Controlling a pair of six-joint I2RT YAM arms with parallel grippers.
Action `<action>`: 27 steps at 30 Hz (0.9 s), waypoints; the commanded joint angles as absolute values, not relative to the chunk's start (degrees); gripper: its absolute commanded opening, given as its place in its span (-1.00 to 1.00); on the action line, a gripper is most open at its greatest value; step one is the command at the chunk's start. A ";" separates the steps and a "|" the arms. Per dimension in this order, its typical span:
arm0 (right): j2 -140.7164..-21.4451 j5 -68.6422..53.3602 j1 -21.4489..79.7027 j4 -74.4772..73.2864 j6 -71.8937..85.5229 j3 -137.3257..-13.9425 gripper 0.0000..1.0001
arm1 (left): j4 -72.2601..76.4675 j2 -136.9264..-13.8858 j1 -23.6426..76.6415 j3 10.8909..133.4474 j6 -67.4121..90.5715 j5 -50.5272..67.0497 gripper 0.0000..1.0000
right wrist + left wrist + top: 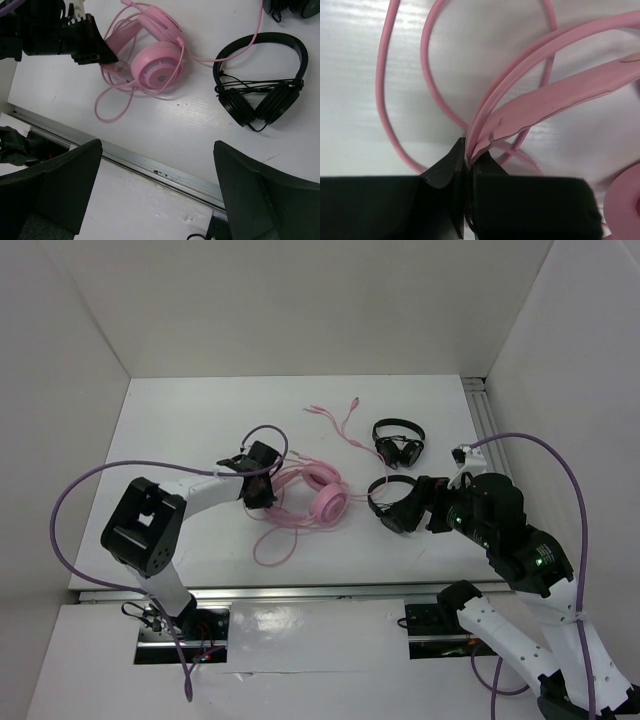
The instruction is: Wrap the headphones
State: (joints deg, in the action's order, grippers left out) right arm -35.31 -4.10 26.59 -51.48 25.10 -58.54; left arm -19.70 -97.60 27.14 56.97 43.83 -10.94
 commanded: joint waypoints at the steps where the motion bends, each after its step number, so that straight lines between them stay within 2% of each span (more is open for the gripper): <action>1: -35.33 -4.13 26.28 -47.20 24.08 -59.33 0.99 | -27.57 -93.44 27.86 57.30 44.91 -12.48 -1.00; 8: -35.33 -6.41 26.28 -41.32 24.08 -56.87 0.99 | -38.84 -81.49 28.39 70.28 43.68 -14.23 -1.00; 11: -33.93 -10.44 26.28 -34.47 24.08 -54.59 0.99 | -43.84 -76.31 28.39 75.92 42.54 -15.47 -1.00; 13: -32.35 -19.39 26.28 -26.22 21.81 -51.88 0.99 | -49.27 -74.98 28.39 82.94 41.75 -17.66 -1.00; 16: -29.63 -30.19 26.28 -13.51 21.18 -47.22 0.99 | -55.96 -74.97 28.39 93.93 41.22 -21.96 -1.00; 21: -29.09 -32.96 26.28 2.35 23.64 -41.84 0.99 | -68.61 -78.04 28.39 111.59 38.41 -25.22 -1.00; 25: -36.70 -34.36 26.28 12.12 23.64 -39.20 0.99 | -74.95 -81.82 27.86 127.92 36.47 -22.33 -1.00; 27: -43.29 -36.73 26.28 17.12 23.64 -39.20 0.99 | -75.59 -82.44 27.25 130.24 36.47 -20.66 -1.00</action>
